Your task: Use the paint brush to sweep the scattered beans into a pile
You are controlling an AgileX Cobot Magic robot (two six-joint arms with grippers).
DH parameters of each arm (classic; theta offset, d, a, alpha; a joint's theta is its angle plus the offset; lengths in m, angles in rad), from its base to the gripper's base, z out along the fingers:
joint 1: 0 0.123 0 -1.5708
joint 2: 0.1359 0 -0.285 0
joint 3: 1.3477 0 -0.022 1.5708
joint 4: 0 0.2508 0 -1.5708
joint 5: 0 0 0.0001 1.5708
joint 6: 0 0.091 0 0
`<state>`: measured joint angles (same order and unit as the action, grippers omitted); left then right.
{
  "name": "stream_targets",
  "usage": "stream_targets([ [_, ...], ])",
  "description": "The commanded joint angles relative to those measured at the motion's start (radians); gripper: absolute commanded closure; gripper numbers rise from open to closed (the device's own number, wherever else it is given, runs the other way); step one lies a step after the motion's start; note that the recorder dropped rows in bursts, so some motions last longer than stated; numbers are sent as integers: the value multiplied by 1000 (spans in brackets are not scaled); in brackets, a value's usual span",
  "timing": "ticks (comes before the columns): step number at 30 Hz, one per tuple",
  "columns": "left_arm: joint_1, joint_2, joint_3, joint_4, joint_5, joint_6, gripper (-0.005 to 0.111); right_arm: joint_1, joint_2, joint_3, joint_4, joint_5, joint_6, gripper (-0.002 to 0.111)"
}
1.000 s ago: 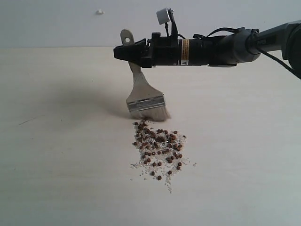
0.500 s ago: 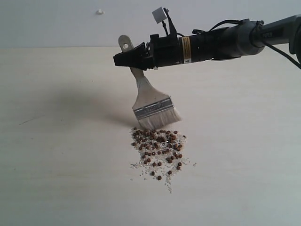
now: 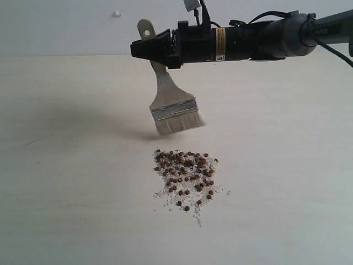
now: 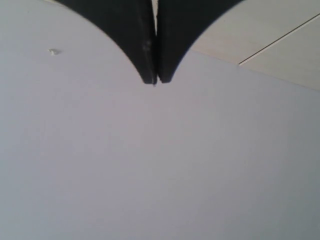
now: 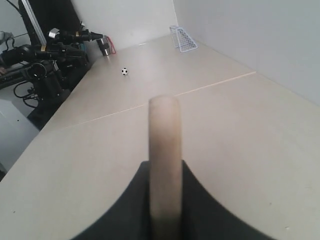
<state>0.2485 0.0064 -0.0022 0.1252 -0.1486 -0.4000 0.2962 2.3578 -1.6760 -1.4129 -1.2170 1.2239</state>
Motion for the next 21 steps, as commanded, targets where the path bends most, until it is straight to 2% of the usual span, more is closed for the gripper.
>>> stream_targets([
  [1, 2, -6, 2, -6, 1, 4, 107, 18, 16, -7, 22, -4, -11, 108],
  [8, 2, -6, 2, -6, 1, 4, 107, 53, 20, -7, -30, -4, -9, 108],
  [15, 2, -6, 2, -6, 1, 4, 107, 59, 20, -7, -108, -4, 90, 108],
  [21, 2, -6, 2, -6, 1, 4, 107, 59, 5, -7, -98, -4, 55, 108],
])
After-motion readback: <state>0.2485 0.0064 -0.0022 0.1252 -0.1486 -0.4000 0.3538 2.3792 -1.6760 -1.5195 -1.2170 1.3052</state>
